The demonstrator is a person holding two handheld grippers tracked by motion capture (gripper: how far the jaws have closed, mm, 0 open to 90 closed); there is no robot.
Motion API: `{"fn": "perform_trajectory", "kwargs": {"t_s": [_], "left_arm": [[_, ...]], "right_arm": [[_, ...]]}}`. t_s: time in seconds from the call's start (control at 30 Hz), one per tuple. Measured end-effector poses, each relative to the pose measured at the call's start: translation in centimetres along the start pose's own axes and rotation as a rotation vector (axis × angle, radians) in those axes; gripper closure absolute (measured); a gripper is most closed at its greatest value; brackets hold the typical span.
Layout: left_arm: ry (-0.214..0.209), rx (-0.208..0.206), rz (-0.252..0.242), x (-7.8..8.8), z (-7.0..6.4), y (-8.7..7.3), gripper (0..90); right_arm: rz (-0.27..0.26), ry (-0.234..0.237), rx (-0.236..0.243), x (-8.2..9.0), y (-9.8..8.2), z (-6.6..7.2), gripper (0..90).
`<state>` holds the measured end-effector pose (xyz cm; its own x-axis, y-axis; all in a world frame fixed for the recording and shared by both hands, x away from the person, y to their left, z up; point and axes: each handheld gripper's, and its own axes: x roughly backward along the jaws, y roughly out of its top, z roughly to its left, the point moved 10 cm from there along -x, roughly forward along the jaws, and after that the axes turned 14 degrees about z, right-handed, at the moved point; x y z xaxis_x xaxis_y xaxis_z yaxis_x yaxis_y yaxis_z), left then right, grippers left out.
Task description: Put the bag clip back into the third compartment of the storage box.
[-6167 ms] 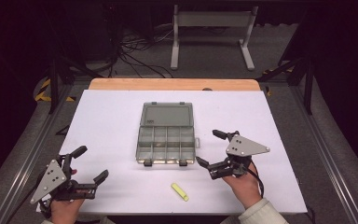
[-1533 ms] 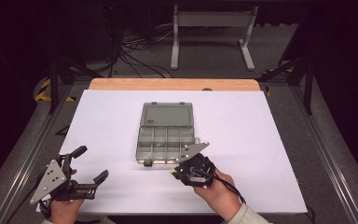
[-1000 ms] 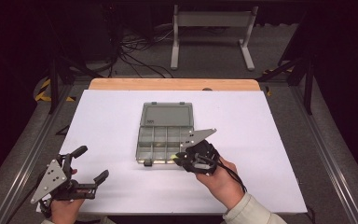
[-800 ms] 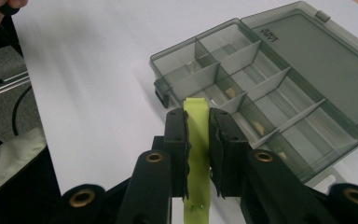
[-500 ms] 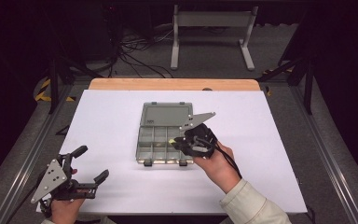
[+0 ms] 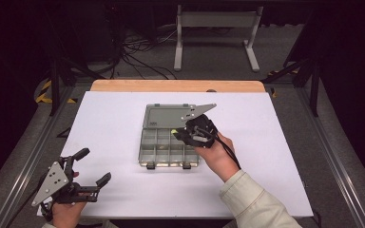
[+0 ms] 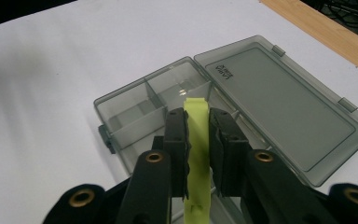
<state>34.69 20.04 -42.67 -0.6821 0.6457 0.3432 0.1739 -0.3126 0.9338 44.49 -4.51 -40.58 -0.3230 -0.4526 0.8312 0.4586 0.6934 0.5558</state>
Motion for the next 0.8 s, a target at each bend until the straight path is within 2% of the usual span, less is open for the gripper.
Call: {"fn": "perform_trajectory", "kwargs": {"t_s": [0.47, 0.8], "left_arm": [[-0.003, 0.001, -0.001, 0.0, 0.0, 0.0, 0.1], [-0.004, 0.004, -0.001, -0.1, 0.0, 0.0, 0.2]], "right_arm": [[-0.001, 0.004, -0.033, -2.3, 1.5, -2.3, 78.2], [-0.003, 0.009, -0.038, -4.0, 2.1, -3.0, 78.0]]}}
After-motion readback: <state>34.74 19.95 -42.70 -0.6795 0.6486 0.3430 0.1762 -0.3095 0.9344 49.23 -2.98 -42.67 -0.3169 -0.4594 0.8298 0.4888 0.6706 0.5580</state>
